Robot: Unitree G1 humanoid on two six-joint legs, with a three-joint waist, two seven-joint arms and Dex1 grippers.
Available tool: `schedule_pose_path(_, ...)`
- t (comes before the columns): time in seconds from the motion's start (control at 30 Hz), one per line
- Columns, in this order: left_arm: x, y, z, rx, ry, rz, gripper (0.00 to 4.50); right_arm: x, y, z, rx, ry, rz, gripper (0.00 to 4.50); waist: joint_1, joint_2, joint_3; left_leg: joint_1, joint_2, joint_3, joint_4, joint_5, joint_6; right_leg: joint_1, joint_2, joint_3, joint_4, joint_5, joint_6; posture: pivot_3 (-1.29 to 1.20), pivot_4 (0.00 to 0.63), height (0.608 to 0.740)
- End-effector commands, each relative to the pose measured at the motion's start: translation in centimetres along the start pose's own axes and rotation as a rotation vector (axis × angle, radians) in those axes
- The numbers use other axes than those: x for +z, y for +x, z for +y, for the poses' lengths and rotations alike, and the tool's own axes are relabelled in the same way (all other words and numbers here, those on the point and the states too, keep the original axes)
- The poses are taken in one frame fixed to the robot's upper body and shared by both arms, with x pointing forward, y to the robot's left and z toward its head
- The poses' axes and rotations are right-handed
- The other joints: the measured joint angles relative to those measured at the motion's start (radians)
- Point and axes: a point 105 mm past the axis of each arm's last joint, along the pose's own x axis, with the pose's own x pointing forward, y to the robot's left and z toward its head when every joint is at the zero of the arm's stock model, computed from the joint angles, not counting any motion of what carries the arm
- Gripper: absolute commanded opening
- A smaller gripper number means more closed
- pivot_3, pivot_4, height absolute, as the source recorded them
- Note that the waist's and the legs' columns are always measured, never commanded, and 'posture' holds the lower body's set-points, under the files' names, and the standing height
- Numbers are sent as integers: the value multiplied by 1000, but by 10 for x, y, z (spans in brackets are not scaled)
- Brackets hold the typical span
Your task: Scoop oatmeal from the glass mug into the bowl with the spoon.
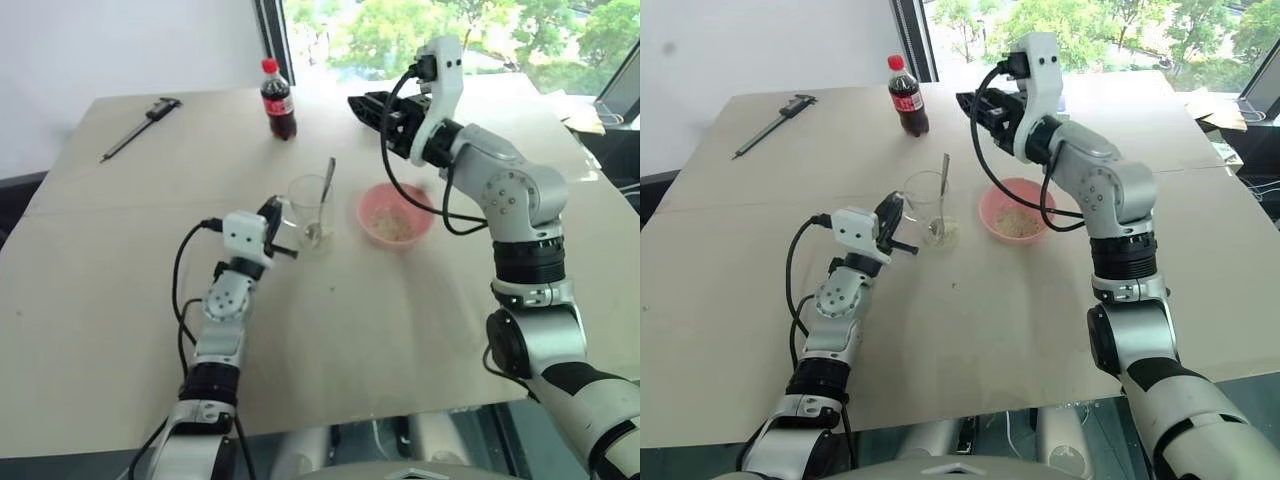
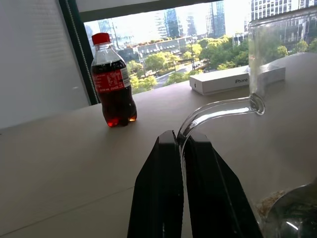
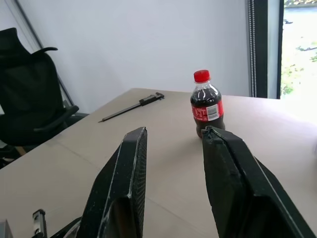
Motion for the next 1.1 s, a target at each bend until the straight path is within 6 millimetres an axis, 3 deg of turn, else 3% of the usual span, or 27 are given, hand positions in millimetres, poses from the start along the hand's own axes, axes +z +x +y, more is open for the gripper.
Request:
schedule_pose_path(0.03,5,-1,2,3,27,-14,2014,17,0,5,12,-35,-68,1801,0,0,0,0,0,0,0,0,0,0,0,0,0,0,0,0,150,740)
schedule_pose_path(0.07,5,-2,3,5,38,-16,2443,16,1,5,11,-37,-69,1801,0,0,0,0,0,0,0,0,0,0,0,0,0,0,0,0,150,740)
schedule_pose_path(0.33,18,-14,7,20,44,-45,2443,15,-2,3,10,-60,-86,1801,-1,0,0,0,0,0,0,0,0,0,0,0,0,0,0,0,150,740)
schedule_pose_path(0.47,27,-34,10,17,42,-45,2443,11,-14,-4,0,-88,-104,1801,-1,0,0,0,1,0,0,0,0,0,0,0,0,0,0,0,150,740)
schedule_pose_path(0.6,35,-55,18,24,37,-7,2443,-9,-40,-31,-99,-241,-84,1801,5,0,0,-1,1,-1,0,0,0,0,-1,0,-1,0,0,0,150,740)
schedule_pose_path(0.73,46,-82,19,18,31,61,2443,-17,-77,-50,-178,-239,-176,1801,4,0,0,-1,1,0,-1,0,0,0,-1,0,-1,0,0,0,150,740)
schedule_pose_path(0.9,43,-116,12,19,-31,203,2443,-30,-117,-33,-87,-226,-233,1801,3,0,1,1,2,1,-2,-2,4,1,1,2,-1,0,0,0,150,740)
schedule_pose_path(1.1,40,-141,2,-12,-89,294,2443,-79,-164,-6,13,-132,-71,1801,7,0,1,4,2,-1,-1,-3,5,7,1,-1,-3,-1,0,0,150,740)
